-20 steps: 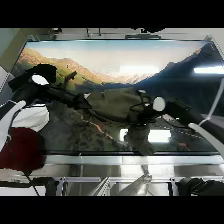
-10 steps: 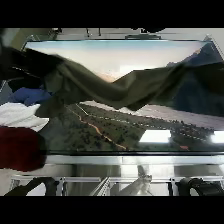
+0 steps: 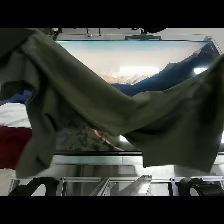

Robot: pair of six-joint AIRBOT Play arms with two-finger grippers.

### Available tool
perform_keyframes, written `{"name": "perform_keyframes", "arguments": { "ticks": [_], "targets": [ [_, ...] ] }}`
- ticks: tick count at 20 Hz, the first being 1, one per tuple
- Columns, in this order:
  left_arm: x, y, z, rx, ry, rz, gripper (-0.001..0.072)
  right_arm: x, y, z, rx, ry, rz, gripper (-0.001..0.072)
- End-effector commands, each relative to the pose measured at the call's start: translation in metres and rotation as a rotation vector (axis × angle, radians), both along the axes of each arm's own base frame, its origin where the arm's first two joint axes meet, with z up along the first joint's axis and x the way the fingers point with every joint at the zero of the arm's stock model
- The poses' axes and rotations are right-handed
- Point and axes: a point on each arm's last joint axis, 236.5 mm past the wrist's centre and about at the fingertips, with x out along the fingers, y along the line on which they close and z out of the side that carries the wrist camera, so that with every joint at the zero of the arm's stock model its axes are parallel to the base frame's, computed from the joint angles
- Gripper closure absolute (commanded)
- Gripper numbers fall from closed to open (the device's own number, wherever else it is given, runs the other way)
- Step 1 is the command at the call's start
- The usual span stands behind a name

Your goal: Fold the shirts.

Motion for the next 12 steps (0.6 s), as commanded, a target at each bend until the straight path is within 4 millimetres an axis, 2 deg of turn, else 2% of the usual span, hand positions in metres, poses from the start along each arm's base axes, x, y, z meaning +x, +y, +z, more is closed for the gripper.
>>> {"name": "perform_keyframes", "arguments": {
  "ticks": [1,3,4,5,6,7,9,10,11,12],
  "targets": [
    [0.069,0.0,-0.104,0.148,0.191,0.098,0.0682,0.045,0.006,-0.096,-0.031,0.296,0.022,0.0698],
    [0.108,-0.002,-0.189,0.302,0.31,0.101,0.0673,0.072,0.003,-0.17,-0.057,0.487,0.006,0.0698],
    [0.122,0.0,-0.233,0.392,0.369,0.091,0.0428,0.084,-0.001,-0.208,-0.071,0.574,-0.012,0.0694],
    [0.133,0.005,-0.271,0.484,0.42,0.079,0.0216,0.094,-0.005,-0.24,-0.093,0.645,-0.031,0.0596],
    [0.142,0.013,-0.3,0.552,0.485,0.082,-0.0013,0.105,-0.012,-0.269,-0.119,0.709,-0.052,0.0371],
    [0.149,0.025,-0.325,0.615,0.557,0.095,-0.0013,0.115,-0.019,-0.29,-0.12,0.758,-0.073,0.0312],
    [0.15,0.055,-0.356,0.708,0.702,0.114,-0.0013,0.129,-0.04,-0.321,-0.105,0.839,-0.124,0.0311],
    [0.146,0.065,-0.364,0.722,0.772,0.115,-0.0013,0.134,-0.052,-0.328,-0.097,0.859,-0.148,0.0305],
    [0.138,0.074,-0.372,0.718,0.847,0.119,-0.0013,0.138,-0.065,-0.332,-0.101,0.859,-0.165,0.0183],
    [0.126,0.08,-0.381,0.715,0.915,0.12,-0.0013,0.14,-0.076,-0.334,-0.111,0.851,-0.175,0.0001]
  ]
}}
